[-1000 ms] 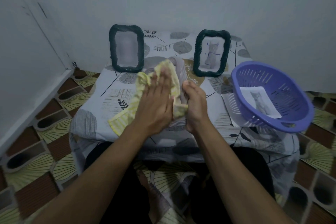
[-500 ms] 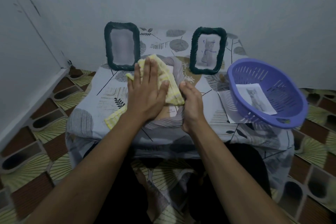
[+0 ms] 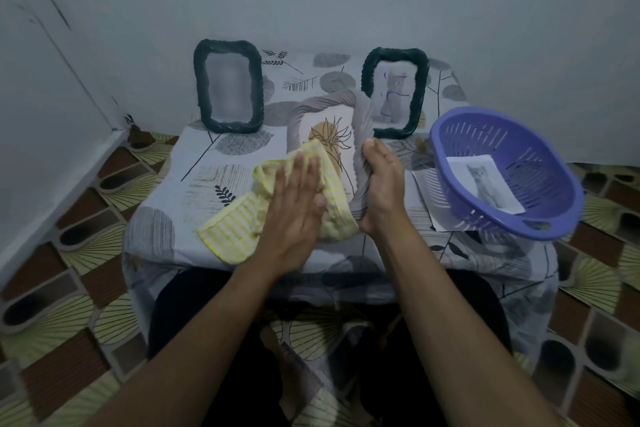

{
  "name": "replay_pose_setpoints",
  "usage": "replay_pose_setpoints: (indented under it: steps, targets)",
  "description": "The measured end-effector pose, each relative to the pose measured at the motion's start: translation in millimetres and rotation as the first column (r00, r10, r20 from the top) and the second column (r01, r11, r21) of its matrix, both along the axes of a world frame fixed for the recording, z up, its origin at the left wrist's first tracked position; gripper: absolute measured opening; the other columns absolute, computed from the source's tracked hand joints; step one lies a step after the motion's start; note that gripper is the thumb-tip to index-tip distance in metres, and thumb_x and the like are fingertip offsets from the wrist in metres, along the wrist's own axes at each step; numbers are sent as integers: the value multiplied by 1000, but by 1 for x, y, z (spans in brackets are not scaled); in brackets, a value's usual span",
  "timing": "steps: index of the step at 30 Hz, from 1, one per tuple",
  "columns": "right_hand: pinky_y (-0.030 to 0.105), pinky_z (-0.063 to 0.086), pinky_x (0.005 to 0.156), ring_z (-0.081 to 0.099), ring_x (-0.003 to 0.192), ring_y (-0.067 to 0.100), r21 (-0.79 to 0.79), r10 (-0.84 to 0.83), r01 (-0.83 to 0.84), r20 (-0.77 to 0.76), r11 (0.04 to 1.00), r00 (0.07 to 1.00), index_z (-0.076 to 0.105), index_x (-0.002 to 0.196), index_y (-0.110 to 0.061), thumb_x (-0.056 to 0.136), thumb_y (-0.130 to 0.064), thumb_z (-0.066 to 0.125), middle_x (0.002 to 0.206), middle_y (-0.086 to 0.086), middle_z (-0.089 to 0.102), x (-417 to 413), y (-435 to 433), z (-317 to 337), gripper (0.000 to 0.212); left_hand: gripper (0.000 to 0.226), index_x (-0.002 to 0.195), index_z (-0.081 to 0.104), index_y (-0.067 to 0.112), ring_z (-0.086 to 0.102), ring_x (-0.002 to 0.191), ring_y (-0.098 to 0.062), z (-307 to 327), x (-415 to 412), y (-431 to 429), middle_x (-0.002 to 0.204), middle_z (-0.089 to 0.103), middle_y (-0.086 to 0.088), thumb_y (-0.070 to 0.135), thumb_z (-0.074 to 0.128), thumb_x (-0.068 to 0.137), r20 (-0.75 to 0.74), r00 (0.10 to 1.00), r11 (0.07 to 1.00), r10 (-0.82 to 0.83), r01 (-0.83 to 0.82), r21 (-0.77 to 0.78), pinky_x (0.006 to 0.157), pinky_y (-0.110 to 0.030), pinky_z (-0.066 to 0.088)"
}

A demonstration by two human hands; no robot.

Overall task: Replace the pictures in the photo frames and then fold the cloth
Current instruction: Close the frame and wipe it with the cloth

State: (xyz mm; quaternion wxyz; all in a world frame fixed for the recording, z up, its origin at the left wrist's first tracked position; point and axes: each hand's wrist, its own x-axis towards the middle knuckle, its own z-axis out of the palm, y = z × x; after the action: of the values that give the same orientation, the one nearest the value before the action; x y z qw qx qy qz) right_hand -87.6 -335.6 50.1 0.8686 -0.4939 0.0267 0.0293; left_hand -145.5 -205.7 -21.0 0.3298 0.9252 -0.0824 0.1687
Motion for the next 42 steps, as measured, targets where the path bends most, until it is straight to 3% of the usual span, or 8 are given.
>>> replay_pose_setpoints:
  steps: [2, 4, 6, 10, 20, 26, 34, 42]
  targets:
    - [36, 48, 99, 63, 97, 18, -44, 11, -10, 19, 999, 1000, 64, 110, 0, 103, -8, 48, 102, 11, 68, -4, 1, 0, 20, 57, 157, -6, 40, -15, 151, -10, 6, 4, 4, 165, -16, 9, 52, 14, 105, -61, 997, 965, 46, -60, -256, 124, -43, -1]
    - [37, 48, 101, 63, 101, 21, -57, -18, 19, 17, 998, 1000, 61, 118, 4, 103, -9, 48, 109, 16, 67, -5, 1, -1, 24, 44, 150, 17, 45, 25, 146, -10, 13, 3, 4, 162, 24, -1, 47, 24, 107, -138, 989, 885, 59, -116, -451, 120, -31, 23]
    - [36, 49, 102, 63, 106, 23, -40, -60, 61, 18, 997, 998, 62, 119, 3, 104, -10, 47, 114, 18, 67, -6, 3, -1, 25, 22, 126, 40, 32, 57, 104, -16, 18, 0, -2, 120, 60, -8, 39, 31, 107, -146, 981, 838, 130, -187, -513, 90, -29, 44]
    - [33, 45, 104, 59, 105, 20, -16, -148, 148, -12, 989, 989, 62, 115, 0, 104, -9, 46, 102, 7, 66, -5, 3, -5, 22, 24, 109, 43, 12, 53, 62, -10, 18, -5, -11, 76, 57, -10, 35, 37, 106, -147, 953, 809, 265, -303, -504, 58, -31, 38]
    - [58, 38, 111, 59, 115, 36, 87, 49, -45, -48, 995, 998, 63, 115, 1, 99, -18, 53, 120, 26, 62, -3, -1, -12, 27, 54, 91, 54, 3, 56, 85, -29, 29, -3, -3, 85, 58, -8, 51, 33, 104, -301, 881, 774, 364, -466, -429, 71, -40, 39]
    - [23, 56, 66, 64, 68, 10, -39, 179, -181, -47, 983, 983, 63, 103, -1, 103, -8, 45, 77, 4, 68, -13, -5, -17, 19, 46, 111, 49, 6, 54, 110, -33, 47, 15, 15, 116, 58, -19, 49, 33, 105, -324, 839, 745, 438, -540, -391, 76, -33, 30]
    - [25, 56, 64, 65, 66, 15, -11, 134, -136, -91, 991, 987, 64, 91, -4, 102, -6, 47, 74, 7, 69, -24, 3, -26, 21, 59, 143, 42, 8, 42, 136, -33, 64, 32, 27, 147, 47, -15, 50, 23, 106, -381, 824, 723, 419, -557, -409, 105, -37, 32]
    - [51, 42, 106, 58, 103, 30, 43, -114, 116, -47, 992, 992, 66, 96, -3, 97, -14, 52, 107, 22, 62, -2, -3, -25, 18, 66, 154, 30, 11, 27, 148, -23, 42, -7, -5, 160, 30, -8, 53, 22, 104, -482, 850, 821, 212, -422, -385, 114, -31, 22]
